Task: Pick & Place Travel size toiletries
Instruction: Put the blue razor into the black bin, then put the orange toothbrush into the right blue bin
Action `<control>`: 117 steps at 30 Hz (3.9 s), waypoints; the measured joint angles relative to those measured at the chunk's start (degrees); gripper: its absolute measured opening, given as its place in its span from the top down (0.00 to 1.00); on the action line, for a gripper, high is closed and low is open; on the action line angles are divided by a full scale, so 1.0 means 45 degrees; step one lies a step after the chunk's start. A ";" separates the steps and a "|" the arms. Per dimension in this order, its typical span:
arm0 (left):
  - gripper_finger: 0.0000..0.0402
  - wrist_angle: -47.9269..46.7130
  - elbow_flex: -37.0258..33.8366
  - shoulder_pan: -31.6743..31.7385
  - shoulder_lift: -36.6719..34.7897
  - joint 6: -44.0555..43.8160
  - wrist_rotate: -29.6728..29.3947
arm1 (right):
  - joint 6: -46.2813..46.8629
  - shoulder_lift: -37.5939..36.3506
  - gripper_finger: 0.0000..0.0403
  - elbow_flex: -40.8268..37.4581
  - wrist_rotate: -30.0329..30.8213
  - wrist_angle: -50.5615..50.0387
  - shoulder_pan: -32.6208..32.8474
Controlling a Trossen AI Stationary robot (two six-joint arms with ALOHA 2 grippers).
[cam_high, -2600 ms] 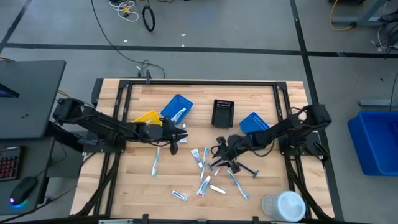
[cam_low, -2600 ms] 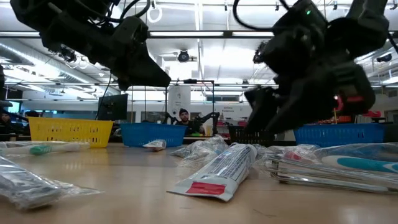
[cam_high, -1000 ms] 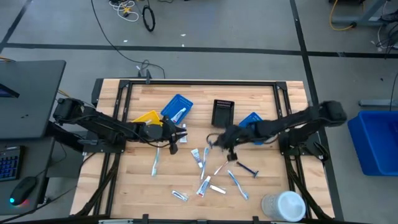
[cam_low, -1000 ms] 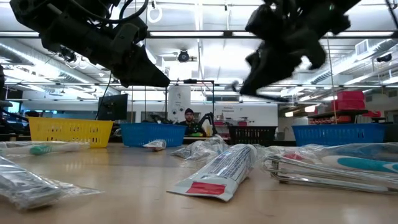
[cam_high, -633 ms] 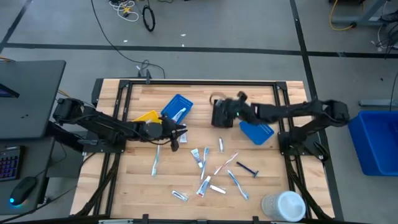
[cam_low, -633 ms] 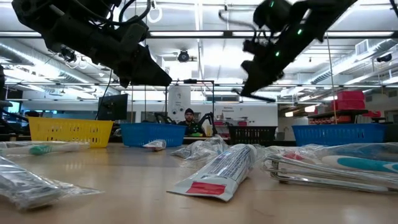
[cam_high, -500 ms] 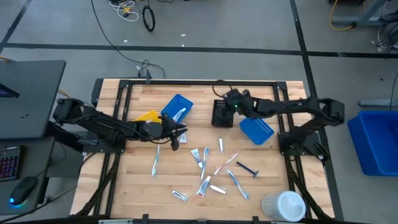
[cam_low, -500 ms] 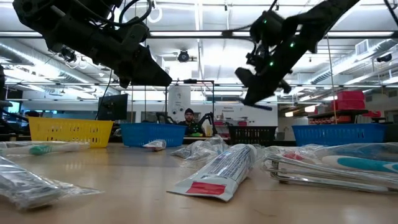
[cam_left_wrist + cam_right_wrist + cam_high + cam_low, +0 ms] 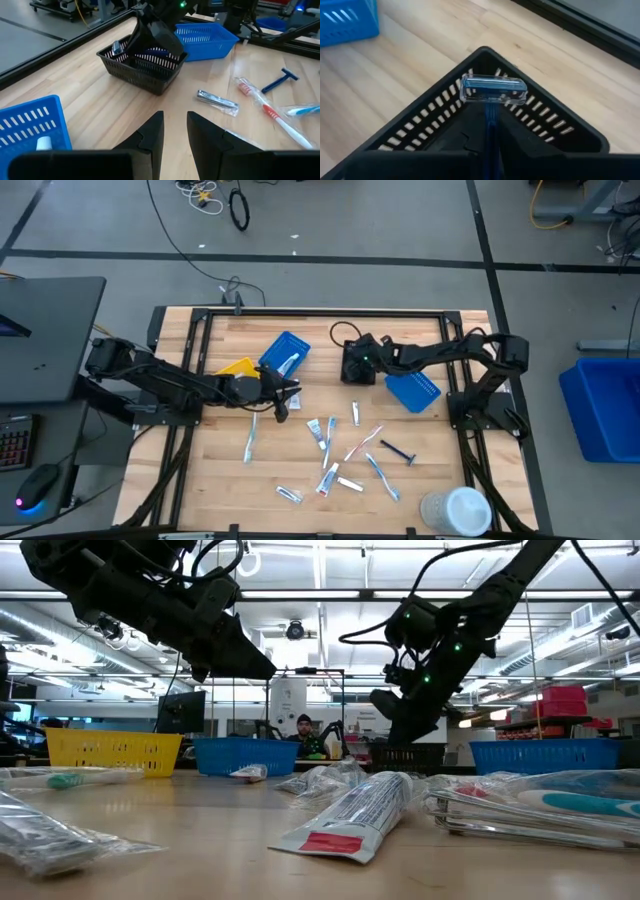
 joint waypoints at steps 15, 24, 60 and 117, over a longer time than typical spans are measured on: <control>0.77 -0.0001 0.0000 0.0000 0.0000 0.0334 -0.0030 | -0.2812 -0.0126 0.63 0.0000 -0.0159 0.1101 0.0332; 0.77 0.0048 0.0266 -0.0001 0.0000 0.1846 -0.0017 | -0.4217 -0.0158 0.60 0.0005 -0.0164 0.3405 0.0461; 0.77 -0.2579 0.2603 0.5126 -0.0175 0.2233 0.3784 | -0.8425 -0.0277 0.62 0.0010 -0.6757 0.6393 0.0454; 0.77 -0.1616 0.2594 0.3555 -0.0170 0.3563 0.6008 | -0.1443 -0.1933 0.52 0.0010 -0.1573 -0.0299 0.8933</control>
